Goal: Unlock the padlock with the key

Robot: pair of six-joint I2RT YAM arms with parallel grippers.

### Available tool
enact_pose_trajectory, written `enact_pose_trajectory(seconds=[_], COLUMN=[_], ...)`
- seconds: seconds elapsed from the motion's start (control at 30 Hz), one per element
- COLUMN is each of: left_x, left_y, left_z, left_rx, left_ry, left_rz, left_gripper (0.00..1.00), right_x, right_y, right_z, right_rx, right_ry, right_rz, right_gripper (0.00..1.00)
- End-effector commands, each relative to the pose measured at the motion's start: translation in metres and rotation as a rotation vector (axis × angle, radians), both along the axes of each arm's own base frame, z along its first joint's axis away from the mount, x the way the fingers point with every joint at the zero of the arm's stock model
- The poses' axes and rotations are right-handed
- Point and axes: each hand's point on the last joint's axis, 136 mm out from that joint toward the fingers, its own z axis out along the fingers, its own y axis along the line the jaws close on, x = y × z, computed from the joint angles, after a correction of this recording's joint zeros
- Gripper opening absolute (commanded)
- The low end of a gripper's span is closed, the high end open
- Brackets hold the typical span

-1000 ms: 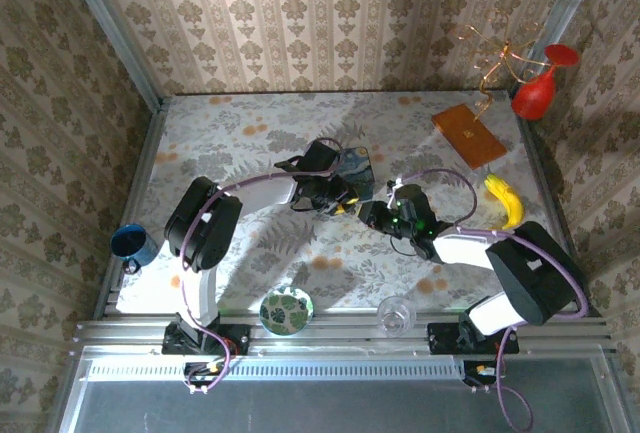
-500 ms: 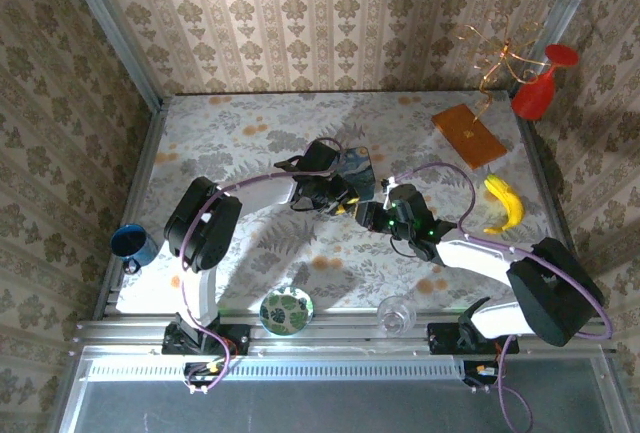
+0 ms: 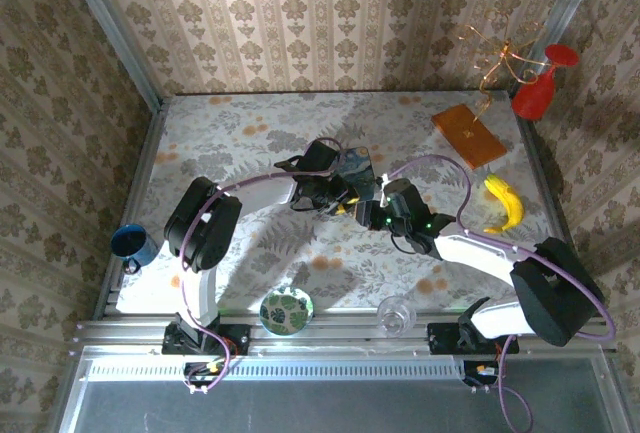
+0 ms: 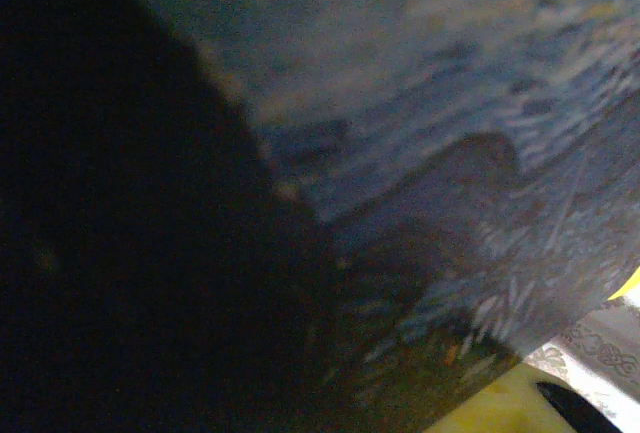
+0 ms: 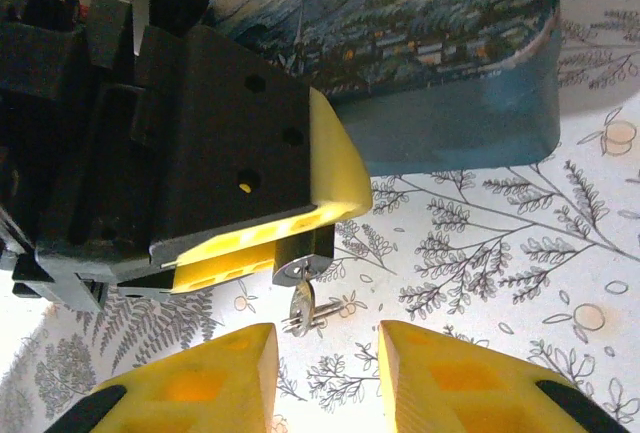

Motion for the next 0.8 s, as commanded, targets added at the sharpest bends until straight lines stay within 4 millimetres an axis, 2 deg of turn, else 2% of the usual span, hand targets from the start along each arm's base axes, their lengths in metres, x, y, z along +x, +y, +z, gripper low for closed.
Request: enact_pose_trajectory(seconds=[0.0, 0.1, 0.27, 0.33, 0.37, 0.53, 0.77], left_x=[-0.044, -0.043, -0.043, -0.043, -0.044, -0.044, -0.045], left_y=[0.006, 0.006, 0.005, 0.004, 0.004, 0.003, 0.002], left_z=[-0.02, -0.019, -0.018, -0.017, -0.017, -0.017, -0.017], left_rx=[0.022, 0.021, 0.024, 0.026, 0.026, 0.027, 0.017], left_ry=[0.245, 0.24, 0.24, 0.239, 0.238, 0.239, 0.239], left_rz=[-0.031, -0.033, -0.034, -0.037, -0.039, -0.043, -0.042], left_gripper=[0.0, 0.0, 0.0, 0.0, 0.0, 0.0, 0.0], right_x=[0.001, -0.001, 0.001, 0.002, 0.003, 0.009, 0.015], right_y=[-0.009, -0.002, 0.008, 0.015, 0.017, 0.031, 0.029], right_z=[-0.001, 0.005, 0.001, 0.005, -0.003, -0.004, -0.011], right_rx=[-0.07, -0.045, -0.004, 0.016, 0.007, 0.025, 0.089], right_ry=[-0.003, -0.011, -0.01, -0.024, -0.008, 0.002, 0.047], right_rz=[0.016, 0.049, 0.071, 0.084, 0.088, 0.102, 0.022], right_gripper=[0.32, 0.32, 0.32, 0.32, 0.32, 0.32, 0.28])
